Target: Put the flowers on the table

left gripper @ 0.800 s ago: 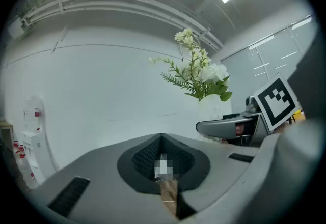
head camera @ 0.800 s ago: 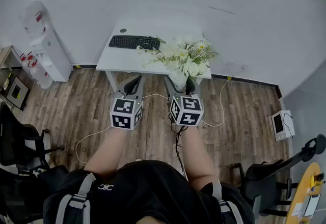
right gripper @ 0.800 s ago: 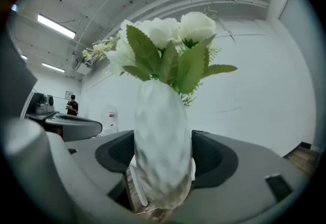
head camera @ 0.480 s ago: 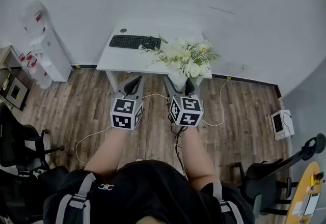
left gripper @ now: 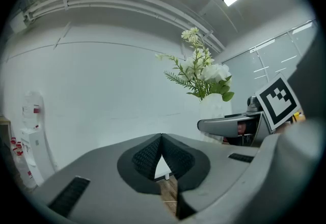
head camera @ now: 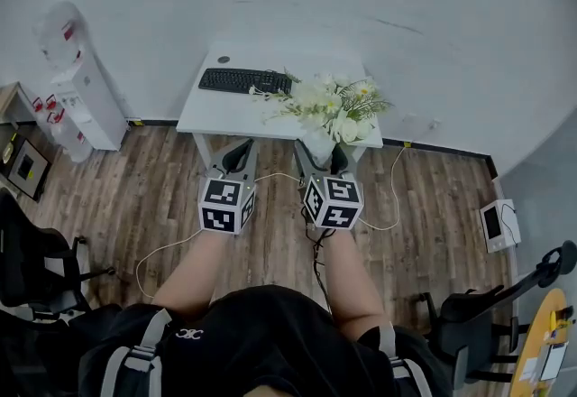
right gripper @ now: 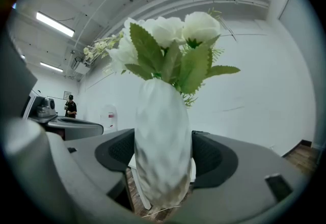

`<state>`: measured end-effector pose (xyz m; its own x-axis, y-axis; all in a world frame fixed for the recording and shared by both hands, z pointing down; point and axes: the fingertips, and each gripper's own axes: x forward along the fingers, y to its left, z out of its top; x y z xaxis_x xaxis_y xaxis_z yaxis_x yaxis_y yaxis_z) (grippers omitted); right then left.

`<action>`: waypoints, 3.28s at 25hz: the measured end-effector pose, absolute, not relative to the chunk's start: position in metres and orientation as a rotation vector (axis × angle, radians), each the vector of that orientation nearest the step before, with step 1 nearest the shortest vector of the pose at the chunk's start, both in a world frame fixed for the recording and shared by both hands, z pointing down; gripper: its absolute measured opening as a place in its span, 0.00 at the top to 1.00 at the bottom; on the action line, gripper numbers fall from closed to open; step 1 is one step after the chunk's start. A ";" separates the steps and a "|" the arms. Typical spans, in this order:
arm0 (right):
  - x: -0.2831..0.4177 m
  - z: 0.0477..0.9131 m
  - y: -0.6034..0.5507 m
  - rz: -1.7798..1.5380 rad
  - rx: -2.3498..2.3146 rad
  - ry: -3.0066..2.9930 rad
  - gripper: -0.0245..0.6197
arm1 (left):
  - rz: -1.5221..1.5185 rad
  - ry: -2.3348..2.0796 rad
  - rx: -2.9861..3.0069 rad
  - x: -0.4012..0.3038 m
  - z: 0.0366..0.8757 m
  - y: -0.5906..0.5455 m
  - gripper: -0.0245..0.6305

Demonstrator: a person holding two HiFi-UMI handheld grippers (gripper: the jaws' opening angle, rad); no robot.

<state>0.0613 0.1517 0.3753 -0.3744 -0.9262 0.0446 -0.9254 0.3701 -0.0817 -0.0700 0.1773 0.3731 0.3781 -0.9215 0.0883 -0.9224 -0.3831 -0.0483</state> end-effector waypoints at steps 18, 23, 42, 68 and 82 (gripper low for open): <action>0.020 0.392 0.101 -0.115 -1.808 2.553 0.42 | 0.128 -1.734 2.634 -0.130 0.387 0.124 0.96; 0.024 0.401 0.057 -0.098 -1.793 2.557 0.42 | 0.139 -1.755 2.637 -0.127 0.397 0.084 0.96; 0.054 0.421 -0.238 -0.096 -1.745 2.620 0.42 | 0.220 -1.779 2.560 -0.097 0.421 -0.197 0.96; 0.032 0.483 -0.634 -0.167 -1.742 2.665 0.42 | 0.372 -1.741 2.453 -0.123 0.463 -0.519 0.96; 0.025 0.577 -0.786 -0.179 -1.844 2.653 0.42 | 0.438 -1.747 2.335 -0.173 0.519 -0.608 0.96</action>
<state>0.0254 -0.7858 0.5770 -0.3473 -0.9272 0.1402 -0.9376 0.3456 -0.0371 -0.1729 -0.6084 0.5194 0.2606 -0.9011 0.3464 -0.9580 -0.2858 -0.0227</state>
